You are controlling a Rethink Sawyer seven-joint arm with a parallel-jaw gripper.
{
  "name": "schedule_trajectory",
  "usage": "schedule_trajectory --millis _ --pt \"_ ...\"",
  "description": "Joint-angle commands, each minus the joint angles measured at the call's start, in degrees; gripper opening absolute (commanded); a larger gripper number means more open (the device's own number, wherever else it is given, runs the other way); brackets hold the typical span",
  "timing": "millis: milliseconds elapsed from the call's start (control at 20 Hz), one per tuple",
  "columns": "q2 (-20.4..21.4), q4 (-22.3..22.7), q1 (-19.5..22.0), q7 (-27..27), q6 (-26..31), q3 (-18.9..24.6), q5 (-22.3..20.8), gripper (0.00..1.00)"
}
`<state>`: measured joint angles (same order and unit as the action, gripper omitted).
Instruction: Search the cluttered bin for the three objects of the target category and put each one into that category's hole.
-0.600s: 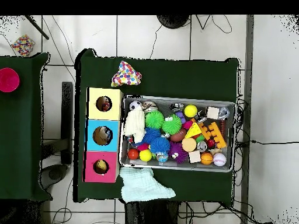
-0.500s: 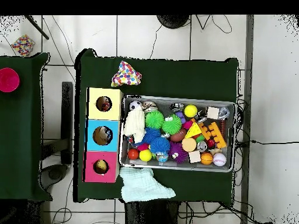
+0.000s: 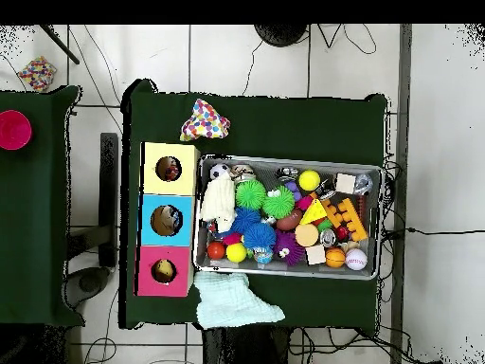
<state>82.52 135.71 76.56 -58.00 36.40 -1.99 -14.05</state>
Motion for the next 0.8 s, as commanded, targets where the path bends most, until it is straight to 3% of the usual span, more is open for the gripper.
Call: schedule_trajectory --millis 50,200,350,450,550,800 --pt "-7.88 0.90 3.96 -3.40 -10.76 -1.74 -10.71 1.00" --pt "-21.96 -2.47 4.94 -10.53 -21.86 -4.89 -19.35 1.00" --pt "-36.54 -8.47 4.04 -13.16 -32.08 -9.29 -24.12 1.00" --pt "-45.22 -12.96 2.70 -14.86 -36.78 -12.62 -25.15 1.00" --pt "-51.26 -15.80 3.76 -13.74 -40.98 -13.22 -24.47 1.00" --pt "-62.90 -23.12 6.03 -10.65 -46.95 -13.60 -22.94 1.00"
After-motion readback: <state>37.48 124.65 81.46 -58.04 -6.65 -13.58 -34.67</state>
